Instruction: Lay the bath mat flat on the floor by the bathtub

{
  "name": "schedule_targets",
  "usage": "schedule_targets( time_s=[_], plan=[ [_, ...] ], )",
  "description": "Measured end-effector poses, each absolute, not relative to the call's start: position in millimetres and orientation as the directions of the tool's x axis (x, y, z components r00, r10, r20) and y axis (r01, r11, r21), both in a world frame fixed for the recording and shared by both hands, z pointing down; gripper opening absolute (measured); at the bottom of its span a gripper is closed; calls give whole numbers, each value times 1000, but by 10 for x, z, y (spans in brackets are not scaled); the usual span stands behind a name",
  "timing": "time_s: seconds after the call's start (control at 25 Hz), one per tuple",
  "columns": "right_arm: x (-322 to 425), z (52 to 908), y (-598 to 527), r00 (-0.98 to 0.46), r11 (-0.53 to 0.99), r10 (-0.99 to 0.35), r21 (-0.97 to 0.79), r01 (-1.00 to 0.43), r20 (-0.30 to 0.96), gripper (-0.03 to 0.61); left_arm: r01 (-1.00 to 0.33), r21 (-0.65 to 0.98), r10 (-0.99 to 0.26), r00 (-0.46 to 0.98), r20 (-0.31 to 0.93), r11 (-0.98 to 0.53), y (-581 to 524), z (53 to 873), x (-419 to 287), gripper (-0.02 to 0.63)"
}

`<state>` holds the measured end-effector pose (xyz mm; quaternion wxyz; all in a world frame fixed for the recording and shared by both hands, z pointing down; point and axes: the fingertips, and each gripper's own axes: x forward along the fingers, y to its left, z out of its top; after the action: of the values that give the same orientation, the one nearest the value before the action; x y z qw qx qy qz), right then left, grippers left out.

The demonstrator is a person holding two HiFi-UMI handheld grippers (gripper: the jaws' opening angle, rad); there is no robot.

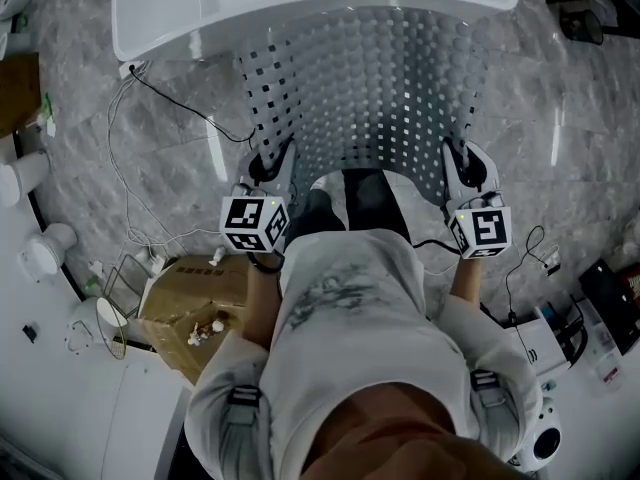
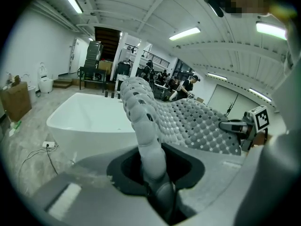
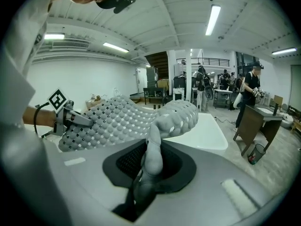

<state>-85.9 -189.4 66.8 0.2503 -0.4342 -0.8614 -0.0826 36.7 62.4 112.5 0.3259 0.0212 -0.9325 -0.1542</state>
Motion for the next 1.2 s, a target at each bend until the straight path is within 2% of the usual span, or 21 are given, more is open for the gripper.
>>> schedule_targets(
  time_s=[0.84, 1.2],
  plan=[
    [-1443, 2114, -1599, -403, 581, 688, -125, 804, 604, 57, 176, 306, -89, -721, 687, 936, 905, 2500, 9, 101],
    [-1548, 2885, -1631, -388, 587, 657, -117, 801, 646, 57, 159, 310, -116, -696, 708, 937, 897, 3214, -89, 101]
  ],
)
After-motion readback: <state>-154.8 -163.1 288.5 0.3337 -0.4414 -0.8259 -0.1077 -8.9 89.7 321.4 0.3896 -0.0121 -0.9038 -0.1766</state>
